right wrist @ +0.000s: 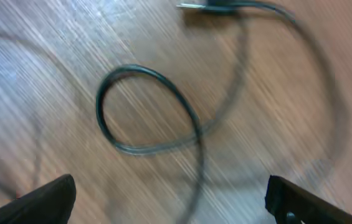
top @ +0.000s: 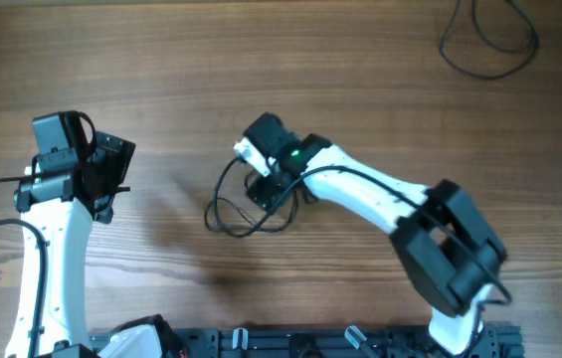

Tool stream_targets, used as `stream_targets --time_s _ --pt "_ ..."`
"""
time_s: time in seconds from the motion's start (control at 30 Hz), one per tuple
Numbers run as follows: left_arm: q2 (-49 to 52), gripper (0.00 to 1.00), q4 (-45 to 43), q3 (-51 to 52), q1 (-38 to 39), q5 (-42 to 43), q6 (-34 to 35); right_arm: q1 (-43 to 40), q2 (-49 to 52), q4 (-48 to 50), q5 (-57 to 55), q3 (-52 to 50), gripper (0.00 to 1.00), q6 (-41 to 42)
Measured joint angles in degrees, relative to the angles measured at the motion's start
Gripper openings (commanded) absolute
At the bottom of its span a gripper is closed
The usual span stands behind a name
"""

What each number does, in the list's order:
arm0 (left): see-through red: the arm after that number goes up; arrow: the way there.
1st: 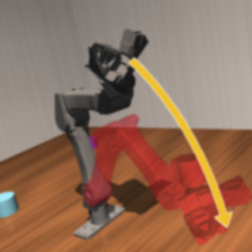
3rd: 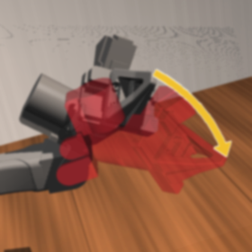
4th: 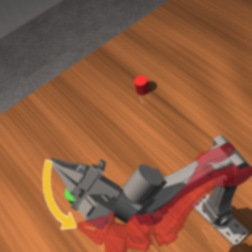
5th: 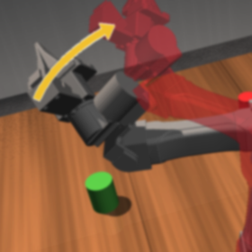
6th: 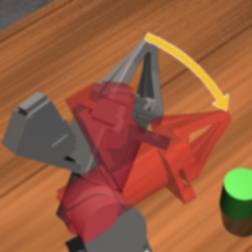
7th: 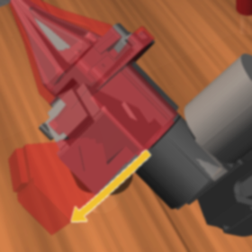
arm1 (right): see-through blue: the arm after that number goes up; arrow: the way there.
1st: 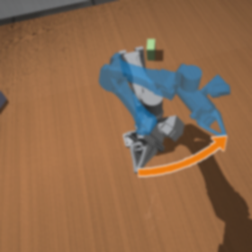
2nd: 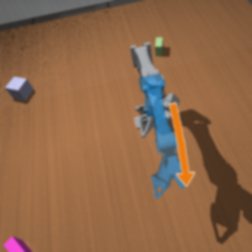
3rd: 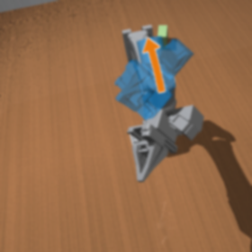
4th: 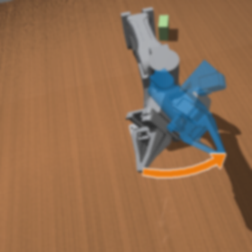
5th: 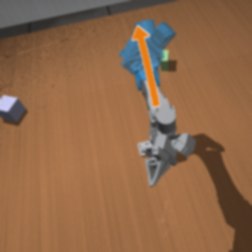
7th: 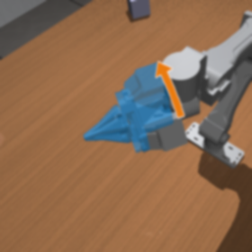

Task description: Untangle cables

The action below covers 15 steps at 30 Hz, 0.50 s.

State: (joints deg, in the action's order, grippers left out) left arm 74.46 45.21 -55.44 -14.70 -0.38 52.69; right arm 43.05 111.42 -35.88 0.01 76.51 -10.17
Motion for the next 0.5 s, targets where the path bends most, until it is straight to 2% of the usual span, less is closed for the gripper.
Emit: stream_targets --time_s 0.1,0.23,0.33,0.5 --pt "0.0 1.0 0.02 0.0 0.0 0.0 0.0 -0.72 -8.52 -2.49 6.54 1.18 1.0 0.94" --pt "0.0 1.0 0.02 0.0 0.0 0.04 0.0 2.25 -10.01 -2.86 14.75 0.31 1.0 1.14" --pt "0.0 1.0 0.04 0.0 0.0 0.26 0.0 5.18 -6.25 -1.97 13.33 -1.49 1.0 1.14" --pt "0.0 1.0 0.07 0.0 0.0 0.28 0.02 5.88 2.47 9.16 0.79 -2.23 1.0 1.14"
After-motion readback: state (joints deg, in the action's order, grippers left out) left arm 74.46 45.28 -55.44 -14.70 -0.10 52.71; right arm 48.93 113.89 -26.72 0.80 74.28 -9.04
